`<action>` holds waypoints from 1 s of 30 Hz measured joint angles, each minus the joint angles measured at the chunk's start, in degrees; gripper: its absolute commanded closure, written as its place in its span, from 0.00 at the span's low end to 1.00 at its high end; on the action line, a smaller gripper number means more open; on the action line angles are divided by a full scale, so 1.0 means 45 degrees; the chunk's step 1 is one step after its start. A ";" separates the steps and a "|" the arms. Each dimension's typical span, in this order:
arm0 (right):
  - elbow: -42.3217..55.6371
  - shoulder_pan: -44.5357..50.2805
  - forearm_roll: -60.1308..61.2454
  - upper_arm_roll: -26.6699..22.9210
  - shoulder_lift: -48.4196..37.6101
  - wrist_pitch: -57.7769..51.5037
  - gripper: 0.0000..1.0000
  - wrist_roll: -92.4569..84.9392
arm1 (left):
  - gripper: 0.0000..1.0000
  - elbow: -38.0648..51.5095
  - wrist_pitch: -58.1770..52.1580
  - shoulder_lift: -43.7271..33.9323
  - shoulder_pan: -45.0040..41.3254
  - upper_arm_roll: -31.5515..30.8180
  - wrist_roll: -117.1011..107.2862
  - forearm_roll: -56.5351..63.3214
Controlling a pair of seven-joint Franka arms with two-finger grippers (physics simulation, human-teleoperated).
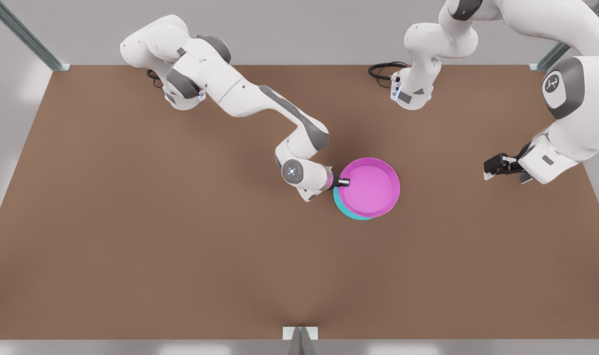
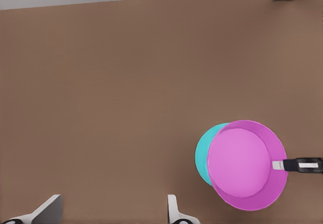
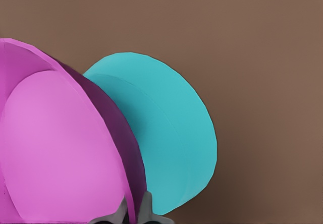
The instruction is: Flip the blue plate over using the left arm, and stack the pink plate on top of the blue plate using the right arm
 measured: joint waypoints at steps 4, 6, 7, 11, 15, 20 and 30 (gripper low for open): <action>-0.0056 0.0122 -0.0079 -0.0002 0.0120 0.0069 0.45 0.0022 | 0.00 0.0000 -0.0020 0.0017 0.0002 0.0000 0.0000 -0.0020; -0.0136 0.0123 -0.0241 -0.0005 0.0119 -0.0008 0.37 0.0161 | 0.00 -0.0001 -0.0032 0.0019 0.0000 0.0000 0.0000 -0.0034; -0.0151 0.0124 -0.0474 -0.0010 0.0110 -0.0106 0.33 0.0321 | 0.00 -0.0007 -0.0028 0.0020 0.0002 0.0000 0.0000 -0.0040; -0.0178 0.0142 -0.1095 -0.0025 0.0123 -0.0358 0.21 0.0687 | 0.00 -0.0008 -0.0038 0.0020 0.0000 0.0000 0.0000 -0.0066; -0.0332 0.0206 -0.0789 -0.0095 -0.0578 -0.1136 0.18 0.0409 | 0.00 -0.0006 -0.0020 0.0033 0.0000 0.0000 0.0000 -0.0075; -0.1157 -0.4613 -0.3686 -0.3227 -0.7131 -1.2383 0.00 -0.3465 | 0.00 -0.0001 -0.0019 0.0058 0.0003 0.0000 0.0000 -0.0091; -0.3218 -1.0685 -0.6900 -0.1920 -0.9252 -0.9519 0.00 -0.9949 | 0.00 0.0004 -0.0367 -0.0142 -0.0060 -0.0213 0.0027 -0.0011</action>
